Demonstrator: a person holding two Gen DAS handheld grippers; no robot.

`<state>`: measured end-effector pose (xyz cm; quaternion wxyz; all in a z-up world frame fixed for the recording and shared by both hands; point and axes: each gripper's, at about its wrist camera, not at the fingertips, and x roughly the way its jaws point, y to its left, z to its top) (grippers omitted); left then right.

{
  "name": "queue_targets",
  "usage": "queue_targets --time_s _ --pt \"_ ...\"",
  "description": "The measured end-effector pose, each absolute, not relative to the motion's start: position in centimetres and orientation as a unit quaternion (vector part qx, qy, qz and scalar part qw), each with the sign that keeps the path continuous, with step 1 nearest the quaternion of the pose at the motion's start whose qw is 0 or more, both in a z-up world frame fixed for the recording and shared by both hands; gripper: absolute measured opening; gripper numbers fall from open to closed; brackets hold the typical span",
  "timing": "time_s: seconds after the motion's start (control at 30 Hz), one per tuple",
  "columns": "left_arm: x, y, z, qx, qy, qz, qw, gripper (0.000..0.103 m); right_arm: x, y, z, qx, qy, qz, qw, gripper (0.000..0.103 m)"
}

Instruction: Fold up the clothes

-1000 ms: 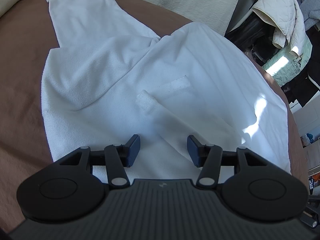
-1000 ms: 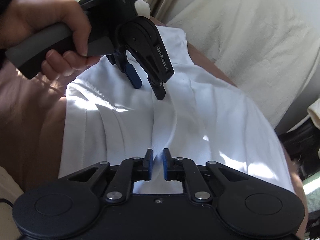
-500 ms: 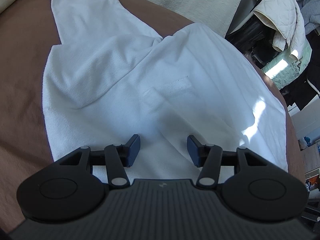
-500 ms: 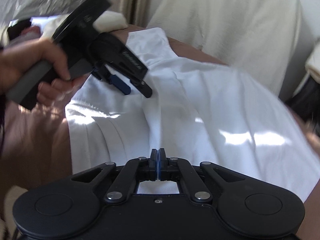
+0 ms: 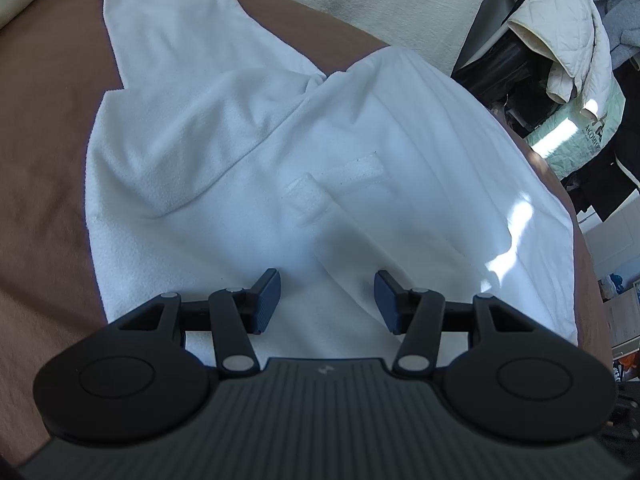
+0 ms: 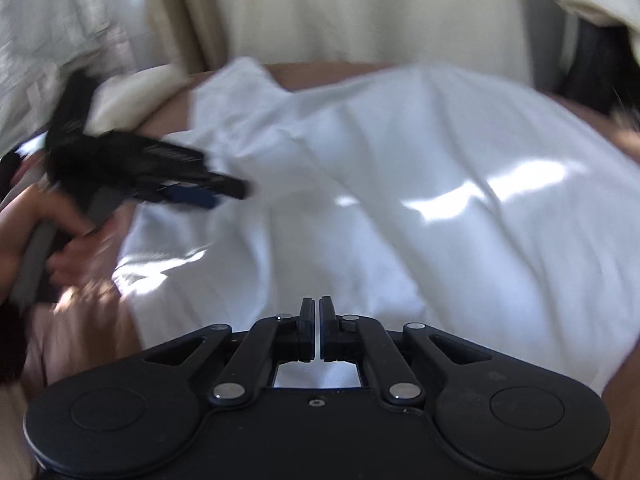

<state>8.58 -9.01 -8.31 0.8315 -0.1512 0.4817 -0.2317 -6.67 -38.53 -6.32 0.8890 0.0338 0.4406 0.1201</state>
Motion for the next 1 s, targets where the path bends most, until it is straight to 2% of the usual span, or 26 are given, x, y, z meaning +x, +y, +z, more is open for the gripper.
queue_targets --time_s 0.1,0.2,0.23,0.27,0.33,0.37,0.4,0.43,0.47,0.5,0.53,0.57,0.67,0.77,0.87,0.97,1.0 --pt "8.4 -8.5 -7.9 -0.168 0.467 -0.233 0.837 0.051 -6.0 -39.4 -7.0 0.025 0.45 0.071 0.89 0.01" --pt "8.7 -7.6 -7.6 -0.197 0.449 -0.235 0.839 0.052 -6.1 -41.0 -7.0 -0.004 0.432 0.021 0.901 0.034" --pt "8.9 -7.4 -7.7 -0.21 0.446 -0.236 0.838 0.055 -6.2 -41.8 -6.8 0.001 0.426 0.025 0.904 0.034" --pt "9.2 -7.3 -8.0 -0.223 0.445 -0.237 0.834 0.062 -6.1 -42.6 -6.6 0.011 0.422 0.04 0.906 0.035" --pt "10.1 -7.8 -9.0 -0.236 0.451 -0.24 0.826 0.068 -4.7 -43.3 -6.6 0.034 0.437 0.1 0.893 0.051" --pt "10.5 -8.3 -9.3 -0.229 0.452 -0.24 0.828 0.068 -4.0 -43.6 -6.6 0.045 0.444 0.13 0.885 0.055" --pt "10.9 -8.9 -9.6 -0.22 0.452 -0.24 0.831 0.062 -2.8 -43.5 -6.9 0.052 0.463 0.159 0.871 0.059" --pt "10.8 -9.6 -9.2 -0.19 0.438 -0.247 0.843 0.004 -2.0 -43.2 -7.4 0.052 0.477 0.171 0.861 0.059" --pt "10.7 -10.4 -8.6 -0.148 0.428 -0.257 0.854 0.003 -1.6 -42.7 -7.8 0.04 0.48 0.168 0.86 0.059" --pt "10.4 -10.7 -7.6 -0.118 0.409 -0.258 0.868 0.003 -1.3 -42.1 -8.2 0.028 0.484 0.165 0.859 0.05" --pt "10.0 -10.6 -6.5 -0.11 0.383 -0.258 0.88 0.003 -1.4 -42.1 -8.0 0.026 0.473 0.164 0.865 0.032" --pt "9.7 -10.0 -5.4 -0.123 0.357 -0.26 0.889 0.003 -1.6 -42.0 -7.8 0.024 0.461 0.164 0.872 0.025" --pt "10.1 -7.3 -2.9 -0.162 0.301 -0.231 0.911 0.003 -2.2 -42.3 -7.1 0.027 0.43 0.152 0.89 0.025" --pt "12.5 -5.3 -4.5 -0.199 0.345 -0.206 0.894 0.004 -3.8 -43.9 -7.3 0.02 0.441 0.074 0.894 0.026" --pt "13.4 -4.4 -7.4 -0.225 0.392 -0.197 0.87 0.004 -7.3 -46.3 -7.5 0.038 0.449 0.028 0.892 0.031" --pt "13.3 -4.6 -8.5 -0.221 0.398 -0.188 0.87 0.006 -10.3 -48.4 -7.6 0.09 0.461 0.006 0.883 0.034" --pt "13.3 -4.7 -8.5 -0.217 0.398 -0.188 0.872 0.007 -11.4 -48.6 -7.5 0.114 0.459 0.009 0.881 0.039"
